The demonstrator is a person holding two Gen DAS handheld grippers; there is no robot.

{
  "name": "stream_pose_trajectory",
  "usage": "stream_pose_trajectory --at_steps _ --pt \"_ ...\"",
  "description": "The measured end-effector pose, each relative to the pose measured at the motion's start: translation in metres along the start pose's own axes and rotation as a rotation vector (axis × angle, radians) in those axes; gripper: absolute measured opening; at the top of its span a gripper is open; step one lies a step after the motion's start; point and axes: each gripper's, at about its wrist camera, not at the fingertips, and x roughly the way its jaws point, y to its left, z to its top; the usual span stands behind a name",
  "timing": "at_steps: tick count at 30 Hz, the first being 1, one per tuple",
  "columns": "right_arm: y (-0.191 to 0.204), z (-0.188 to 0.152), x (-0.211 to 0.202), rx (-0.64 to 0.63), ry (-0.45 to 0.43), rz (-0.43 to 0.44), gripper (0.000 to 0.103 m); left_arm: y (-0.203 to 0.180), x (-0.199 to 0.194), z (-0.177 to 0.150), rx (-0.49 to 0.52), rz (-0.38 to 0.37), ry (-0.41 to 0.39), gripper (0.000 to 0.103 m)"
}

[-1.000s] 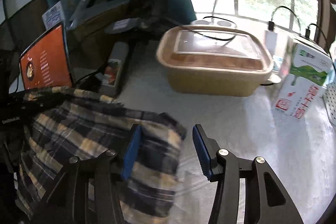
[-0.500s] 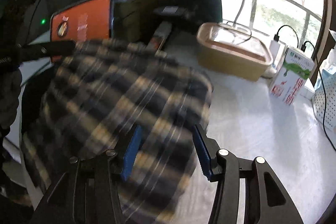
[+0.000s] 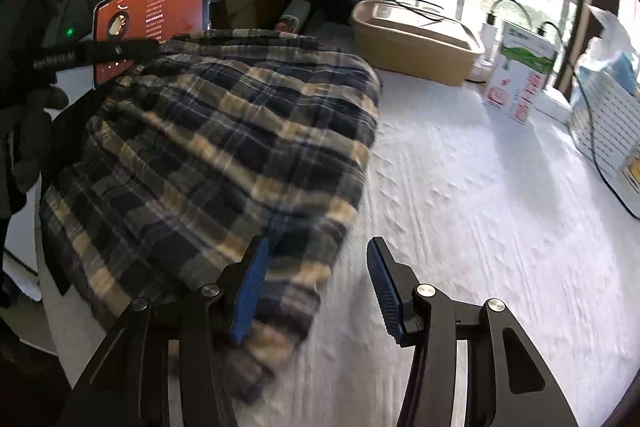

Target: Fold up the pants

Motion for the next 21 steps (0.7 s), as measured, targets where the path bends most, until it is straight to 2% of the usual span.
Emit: stream_pose_trajectory --at_steps 2,13,17,21 --pt "-0.002 -0.008 -0.01 0.013 -0.01 -0.013 0.053 -0.007 -0.01 -0.003 -0.002 0.0 -0.02 0.077" --pt "-0.009 -0.044 -0.072 0.064 -0.063 -0.104 0.06 -0.061 -0.055 -0.047 0.052 -0.052 -0.038 0.077" --pt "-0.015 -0.056 -0.096 0.095 -0.092 -0.14 0.061 -0.082 -0.063 -0.058 0.068 -0.091 -0.038 0.077" --pt "-0.021 -0.066 -0.125 0.125 -0.138 -0.181 0.062 -0.1 -0.076 -0.064 0.057 -0.128 -0.07 0.077"
